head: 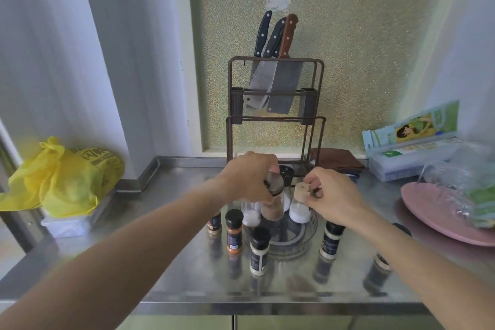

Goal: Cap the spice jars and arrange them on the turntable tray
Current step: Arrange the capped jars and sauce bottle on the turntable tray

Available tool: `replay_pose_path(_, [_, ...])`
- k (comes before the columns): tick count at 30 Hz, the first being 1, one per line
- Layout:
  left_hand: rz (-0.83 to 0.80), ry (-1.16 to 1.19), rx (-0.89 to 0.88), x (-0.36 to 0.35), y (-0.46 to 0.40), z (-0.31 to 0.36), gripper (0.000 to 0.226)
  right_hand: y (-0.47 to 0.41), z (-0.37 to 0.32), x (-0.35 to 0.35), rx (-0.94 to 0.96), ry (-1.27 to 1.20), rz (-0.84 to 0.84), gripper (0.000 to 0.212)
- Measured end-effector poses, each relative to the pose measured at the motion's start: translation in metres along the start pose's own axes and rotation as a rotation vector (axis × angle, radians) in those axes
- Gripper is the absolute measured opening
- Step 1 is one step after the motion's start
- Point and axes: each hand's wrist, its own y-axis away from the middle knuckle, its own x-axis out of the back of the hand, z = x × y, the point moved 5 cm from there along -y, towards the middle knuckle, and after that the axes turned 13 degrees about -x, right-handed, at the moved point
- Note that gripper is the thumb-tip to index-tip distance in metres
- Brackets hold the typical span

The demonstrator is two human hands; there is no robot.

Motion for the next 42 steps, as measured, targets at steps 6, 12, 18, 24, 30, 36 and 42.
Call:
replay_pose_path(6, [-0.144, -0.204, -0.115, -0.037, -0.014, 0.006, 0.062, 0.007, 0.045, 0.021, -0.097, 0.013, -0.015, 0.038])
replay_pose_path(12, [-0.256, -0.313, -0.135, -0.051, -0.015, -0.002, 0.067, 0.011, 0.07, 0.023, -0.124, 0.035, -0.066, 0.039])
replay_pose_path(18, [-0.267, -0.35, -0.162, -0.055, -0.011, -0.005, 0.065, 0.013, 0.068, -0.001, -0.105, 0.067, -0.174, 0.047])
replay_pose_path(24, [-0.269, -0.358, -0.167, -0.056, -0.006, -0.007, 0.067, 0.017, 0.063, -0.025, -0.073, 0.185, -0.208, 0.047])
replay_pose_path(30, [-0.095, -0.104, -0.073, -0.029, 0.016, -0.02, 0.056, 0.018, 0.069, -0.033, -0.091, 0.164, -0.18, 0.035])
replay_pose_path(36, [-0.107, -0.022, 0.045, -0.031, 0.061, -0.039, 0.04, 0.022, 0.039, -0.006, -0.034, -0.018, -0.051, 0.043])
replay_pose_path(42, [-0.146, 0.012, 0.107, -0.048, 0.07, -0.04, 0.036, 0.023, -0.012, -0.031, 0.029, -0.115, -0.075, 0.045])
